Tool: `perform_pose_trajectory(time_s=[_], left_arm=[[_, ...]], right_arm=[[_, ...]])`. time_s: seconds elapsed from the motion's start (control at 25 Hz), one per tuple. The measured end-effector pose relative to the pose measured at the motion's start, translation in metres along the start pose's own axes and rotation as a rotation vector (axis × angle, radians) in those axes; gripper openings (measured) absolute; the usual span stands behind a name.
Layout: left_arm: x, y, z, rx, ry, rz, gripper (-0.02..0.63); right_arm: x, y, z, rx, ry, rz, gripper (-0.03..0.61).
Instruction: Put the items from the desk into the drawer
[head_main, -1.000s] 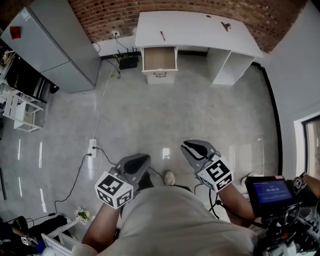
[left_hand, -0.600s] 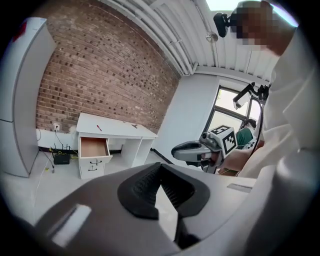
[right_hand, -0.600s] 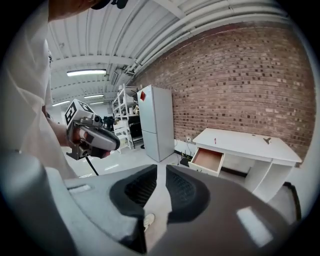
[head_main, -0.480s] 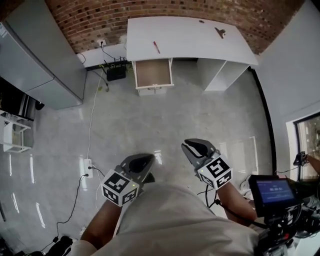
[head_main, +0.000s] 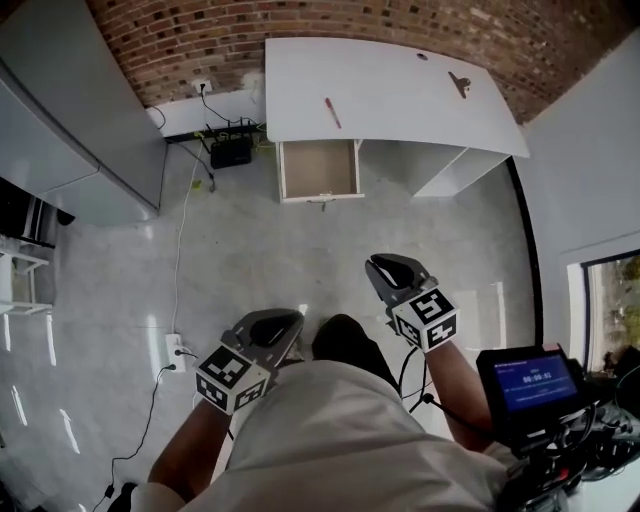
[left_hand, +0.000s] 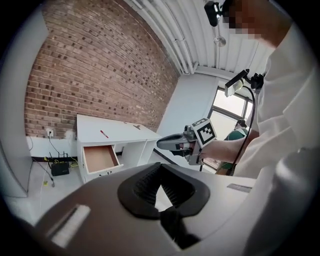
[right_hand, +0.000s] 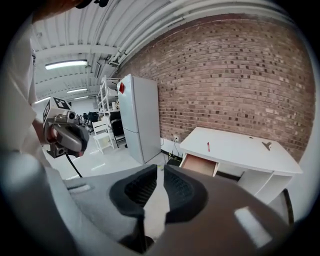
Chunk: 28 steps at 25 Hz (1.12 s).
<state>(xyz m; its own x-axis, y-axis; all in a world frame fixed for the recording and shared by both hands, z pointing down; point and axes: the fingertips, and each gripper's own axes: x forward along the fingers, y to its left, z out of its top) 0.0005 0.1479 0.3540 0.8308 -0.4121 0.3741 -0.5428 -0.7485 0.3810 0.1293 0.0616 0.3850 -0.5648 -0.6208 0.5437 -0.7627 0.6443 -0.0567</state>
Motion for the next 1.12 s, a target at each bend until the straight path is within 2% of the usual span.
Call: perform_pose_trajectory(time_s=[0.24,0.48,0.76,0.92,1.12], left_arm=[[-0.006,0.019,0.013,-0.004,-0.011,0.042,0.008],[0.068,0.123,0.076,-0.028,0.009,0.136,0.008],[0.117,0.184,0.129,-0.084,0.015,0.207,0.008],[0.129,0.213,0.14,-0.102,0.034,0.249,0.008],[0.136,0.236,0.15,-0.143,0.027,0.284,0.008]], right_arm=[[0.031,-0.043,0.013,0.039,-0.006,-0.027,0.043],[0.161,-0.178,0.053,0.046,0.027,-0.017,0.043],[0.28,-0.283,0.069,0.079,0.11,0.009,0.043],[0.34,-0.322,0.066,0.096,0.174,0.006,0.043],[0.396,-0.351,0.055,0.119,0.249,-0.025,0.075]])
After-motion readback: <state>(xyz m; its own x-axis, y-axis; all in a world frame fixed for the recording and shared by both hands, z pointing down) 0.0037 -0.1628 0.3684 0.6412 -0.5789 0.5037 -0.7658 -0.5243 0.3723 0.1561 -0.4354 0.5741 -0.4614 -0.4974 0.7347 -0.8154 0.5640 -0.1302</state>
